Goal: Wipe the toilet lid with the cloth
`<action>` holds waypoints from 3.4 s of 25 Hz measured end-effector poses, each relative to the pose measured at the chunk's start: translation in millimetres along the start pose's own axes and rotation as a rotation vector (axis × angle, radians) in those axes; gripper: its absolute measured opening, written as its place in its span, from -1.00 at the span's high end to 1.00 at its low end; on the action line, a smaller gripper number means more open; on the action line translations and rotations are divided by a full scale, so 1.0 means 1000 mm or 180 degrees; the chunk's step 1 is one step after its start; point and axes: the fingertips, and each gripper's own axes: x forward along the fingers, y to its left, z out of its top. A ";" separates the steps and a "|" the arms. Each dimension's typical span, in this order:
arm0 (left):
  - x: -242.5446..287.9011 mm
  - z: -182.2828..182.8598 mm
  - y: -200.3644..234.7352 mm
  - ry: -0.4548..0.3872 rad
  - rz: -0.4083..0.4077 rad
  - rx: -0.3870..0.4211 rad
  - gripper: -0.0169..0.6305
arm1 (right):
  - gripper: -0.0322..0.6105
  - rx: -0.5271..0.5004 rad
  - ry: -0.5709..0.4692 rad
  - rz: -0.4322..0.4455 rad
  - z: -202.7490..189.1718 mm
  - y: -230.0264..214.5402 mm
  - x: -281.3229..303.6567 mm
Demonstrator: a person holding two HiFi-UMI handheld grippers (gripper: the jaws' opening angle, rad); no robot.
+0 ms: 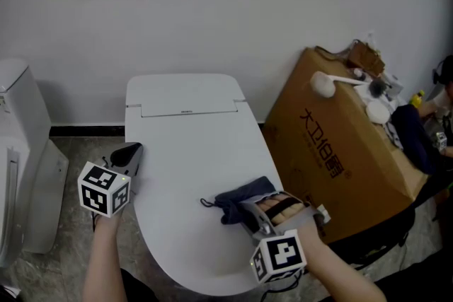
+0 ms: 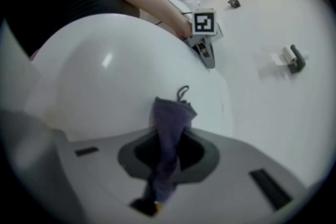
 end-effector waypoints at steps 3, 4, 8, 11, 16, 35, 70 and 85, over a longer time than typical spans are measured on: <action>-0.001 0.000 0.001 0.0001 -0.0001 -0.0006 0.90 | 0.70 0.0008 -0.0002 0.0032 0.003 0.007 -0.006; -0.001 -0.001 0.001 0.0002 0.0002 -0.0006 0.90 | 0.70 0.0015 -0.0009 0.0039 0.004 0.010 -0.008; -0.001 0.000 0.000 0.0011 0.0008 0.0012 0.90 | 0.70 0.0042 -0.0036 0.0054 0.006 0.018 -0.016; -0.001 0.000 0.000 0.0005 0.0006 0.0004 0.90 | 0.70 0.0075 -0.0053 0.0060 0.007 0.023 -0.021; -0.001 0.001 0.000 -0.0006 0.0003 -0.0012 0.90 | 0.70 0.0105 -0.0073 0.0032 0.010 0.032 -0.032; -0.002 0.000 -0.001 0.0037 0.0026 0.0048 0.90 | 0.70 0.0422 -0.0219 0.0010 0.010 0.041 -0.057; 0.003 0.000 -0.004 -0.0078 0.0048 -0.0041 0.90 | 0.70 -0.0167 0.0338 -0.0490 0.040 -0.228 0.181; 0.004 0.003 -0.001 -0.0092 0.0094 -0.0018 0.90 | 0.70 -0.0137 0.0173 -0.0110 0.048 -0.189 0.181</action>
